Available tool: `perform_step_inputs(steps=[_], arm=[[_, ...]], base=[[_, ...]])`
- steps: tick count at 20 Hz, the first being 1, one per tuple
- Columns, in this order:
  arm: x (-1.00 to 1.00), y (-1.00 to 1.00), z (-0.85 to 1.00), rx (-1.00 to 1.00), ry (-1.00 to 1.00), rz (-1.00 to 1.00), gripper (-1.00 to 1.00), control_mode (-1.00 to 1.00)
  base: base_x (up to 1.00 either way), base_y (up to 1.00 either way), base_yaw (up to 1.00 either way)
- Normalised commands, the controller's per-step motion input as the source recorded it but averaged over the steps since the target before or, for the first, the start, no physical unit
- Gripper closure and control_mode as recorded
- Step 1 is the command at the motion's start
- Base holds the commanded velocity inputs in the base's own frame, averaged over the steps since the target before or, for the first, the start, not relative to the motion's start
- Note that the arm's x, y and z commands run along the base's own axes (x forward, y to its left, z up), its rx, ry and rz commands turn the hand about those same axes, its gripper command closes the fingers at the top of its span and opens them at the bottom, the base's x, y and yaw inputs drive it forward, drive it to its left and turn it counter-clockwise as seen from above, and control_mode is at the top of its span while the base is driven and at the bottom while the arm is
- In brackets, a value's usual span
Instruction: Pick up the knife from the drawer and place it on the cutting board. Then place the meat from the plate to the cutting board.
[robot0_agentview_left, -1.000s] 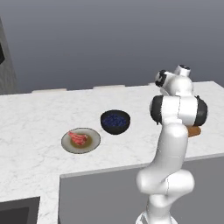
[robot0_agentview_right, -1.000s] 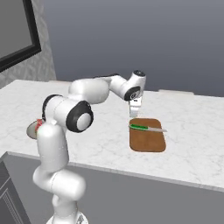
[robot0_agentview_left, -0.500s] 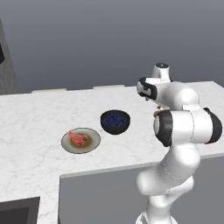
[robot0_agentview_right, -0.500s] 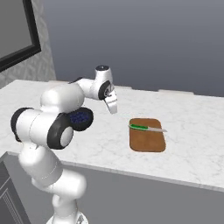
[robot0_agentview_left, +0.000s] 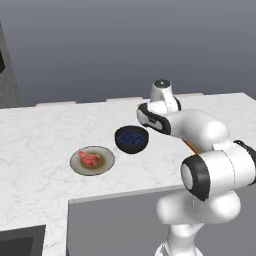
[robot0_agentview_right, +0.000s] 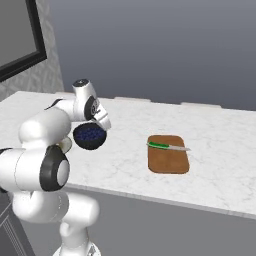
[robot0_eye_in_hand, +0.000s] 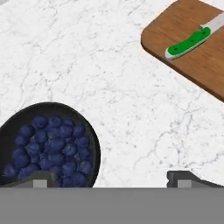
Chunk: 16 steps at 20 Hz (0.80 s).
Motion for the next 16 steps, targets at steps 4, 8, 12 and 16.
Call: perform_step_inputs(steps=[4, 8, 12, 16], arm=[[-0.2, 1.0, 0.23, -0.06, 0.11, 0.24, -1.0, -1.0], [-0.08, 1.0, 0.11, -0.06, 0.12, 0.28, -1.0, -1.0], [-0.01, 1.0, -0.01, -0.1, 0.06, 0.34, -1.0, -1.0], [0.0, 1.0, -0.2, -0.08, 0.05, 0.37, -1.0, -1.0]], base=[[0.0, 0.0, 0.0], [0.0, 0.0, 0.0], [0.0, 0.0, 0.0], [0.0, 0.0, 0.0]])
